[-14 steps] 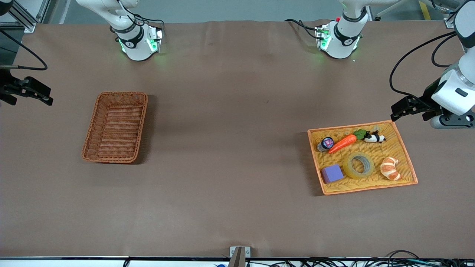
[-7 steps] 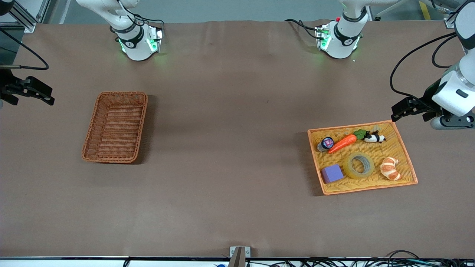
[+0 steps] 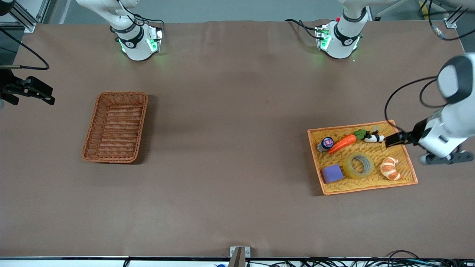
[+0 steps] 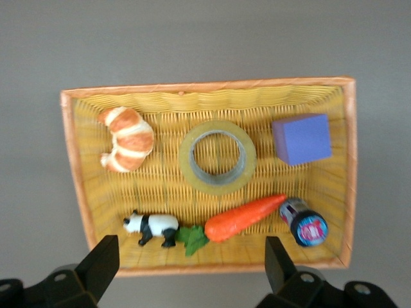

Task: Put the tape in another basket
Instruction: 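Reach the left gripper down over the tape roll in the tray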

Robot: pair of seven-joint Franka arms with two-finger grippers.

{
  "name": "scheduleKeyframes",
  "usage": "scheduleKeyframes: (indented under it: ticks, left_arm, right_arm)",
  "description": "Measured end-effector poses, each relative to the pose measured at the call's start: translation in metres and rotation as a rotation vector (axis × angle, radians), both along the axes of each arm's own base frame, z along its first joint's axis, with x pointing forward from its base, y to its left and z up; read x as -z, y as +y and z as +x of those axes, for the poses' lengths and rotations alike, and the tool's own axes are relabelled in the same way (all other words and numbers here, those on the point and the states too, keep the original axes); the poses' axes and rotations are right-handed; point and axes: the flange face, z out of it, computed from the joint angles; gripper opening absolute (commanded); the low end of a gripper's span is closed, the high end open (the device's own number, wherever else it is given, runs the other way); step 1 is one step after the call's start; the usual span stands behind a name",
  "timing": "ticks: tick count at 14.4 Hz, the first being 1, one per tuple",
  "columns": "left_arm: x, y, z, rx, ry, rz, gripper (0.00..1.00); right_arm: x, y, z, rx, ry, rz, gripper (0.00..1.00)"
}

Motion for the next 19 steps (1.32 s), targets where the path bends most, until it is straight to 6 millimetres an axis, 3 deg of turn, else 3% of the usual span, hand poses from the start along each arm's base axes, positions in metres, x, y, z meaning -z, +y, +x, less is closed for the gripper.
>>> scheduleKeyframes:
  ticks: [5, 8, 10, 12, 13, 14, 15, 16, 19]
  left_arm:
    - [0.115, 0.001, 0.020, 0.034, 0.063, -0.005, 1.00]
    - [0.166, 0.003, 0.023, 0.048, 0.085, 0.012, 0.99]
    - [0.189, 0.003, 0.022, 0.049, 0.103, 0.012, 0.99]
    - [0.203, 0.003, 0.023, 0.049, 0.102, 0.010, 0.86]
    - [0.207, 0.003, 0.023, 0.049, 0.103, 0.010, 0.72]
    - [0.209, 0.003, 0.023, 0.048, 0.101, 0.010, 0.56]
    - [0.212, 0.005, 0.023, 0.047, 0.097, 0.010, 0.29]
    - [0.215, 0.006, 0.023, 0.045, 0.091, 0.010, 0.14]
    - [0.222, 0.008, 0.022, 0.060, 0.092, 0.028, 0.05]
  right_arm:
    - [0.000, 0.000, 0.000, 0.000, 0.001, 0.000, 1.00]
    - [0.000, 0.000, 0.000, 0.000, 0.001, 0.000, 1.00]
    - [0.000, 0.000, 0.000, 0.000, 0.002, 0.000, 1.00]
    - [0.000, 0.000, 0.000, 0.000, 0.002, 0.000, 1.00]
    - [0.000, 0.001, 0.000, -0.001, 0.002, 0.001, 1.00]
    - [0.000, 0.001, 0.000, -0.003, 0.002, 0.001, 1.00]
    - [0.000, 0.003, 0.000, -0.006, 0.002, 0.001, 1.00]
    - [0.000, 0.004, 0.000, -0.008, 0.002, 0.001, 1.00]
    - [0.000, 0.004, 0.000, -0.008, 0.002, 0.001, 1.00]
